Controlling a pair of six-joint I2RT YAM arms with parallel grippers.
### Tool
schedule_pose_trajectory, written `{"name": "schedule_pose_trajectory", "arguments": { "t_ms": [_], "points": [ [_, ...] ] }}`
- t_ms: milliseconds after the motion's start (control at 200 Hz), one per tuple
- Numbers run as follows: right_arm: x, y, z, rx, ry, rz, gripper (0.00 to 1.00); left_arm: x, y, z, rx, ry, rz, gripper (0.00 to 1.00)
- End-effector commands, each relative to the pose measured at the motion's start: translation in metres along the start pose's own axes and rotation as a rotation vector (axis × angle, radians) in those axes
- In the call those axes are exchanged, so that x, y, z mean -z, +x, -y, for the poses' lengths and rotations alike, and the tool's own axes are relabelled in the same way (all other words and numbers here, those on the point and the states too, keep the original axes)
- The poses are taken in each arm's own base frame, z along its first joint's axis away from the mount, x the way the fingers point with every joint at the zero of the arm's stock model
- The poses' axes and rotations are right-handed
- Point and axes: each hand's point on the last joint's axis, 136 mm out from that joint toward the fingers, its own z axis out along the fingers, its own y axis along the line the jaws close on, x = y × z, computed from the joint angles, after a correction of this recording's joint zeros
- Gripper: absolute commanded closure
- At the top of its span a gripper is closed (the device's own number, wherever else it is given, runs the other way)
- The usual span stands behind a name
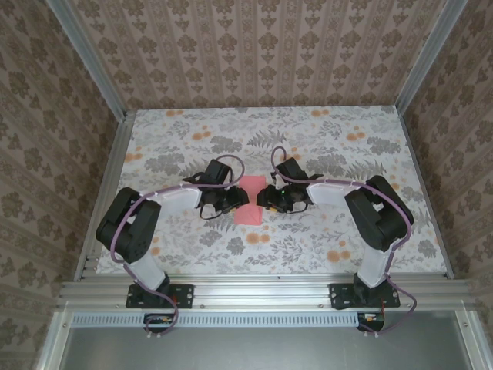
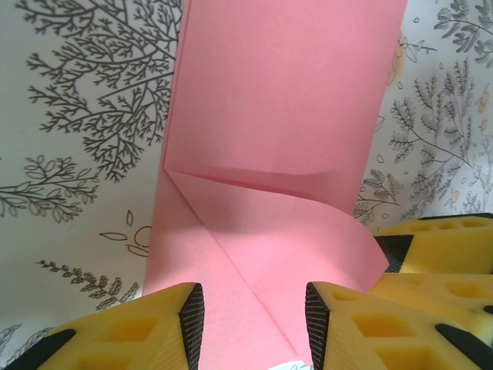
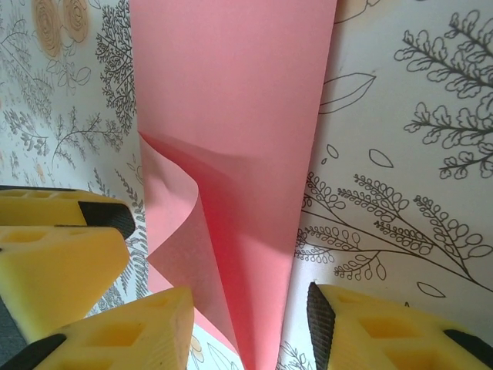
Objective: Fold a paper plane with a square sheet of paper (pick it up from the middle)
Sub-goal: Fold the triangle a second time at the center of the table.
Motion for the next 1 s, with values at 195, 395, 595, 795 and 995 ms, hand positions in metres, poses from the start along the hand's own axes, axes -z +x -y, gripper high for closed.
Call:
{"name": "schedule_pose_trajectory", "arguments": {
  "t_ms": [195,395,595,795,995],
  "points": [
    [0.011,-0.008,-0.021,0.071,-0.101,0.050,0.50,-0.003,0.000,-0.004,0.034,0.005,-0.009,0.58],
    [0.018,-0.010,-0.027,0.102,-0.122,0.080,0.50,-0.007,0.001,-0.008,0.038,-0.009,-0.020,0.61],
    [0.014,-0.010,-0.027,0.106,-0.121,0.071,0.52,-0.007,0.001,-0.009,0.036,-0.015,-0.020,0.62],
    [0.020,-0.012,-0.040,0.142,-0.175,0.095,0.48,-0.008,0.001,-0.011,0.037,-0.024,-0.028,0.63],
    [0.027,-0.012,-0.047,0.161,-0.212,0.119,0.43,-0.012,0.002,-0.013,0.044,-0.034,-0.042,0.64]
  ]
}}
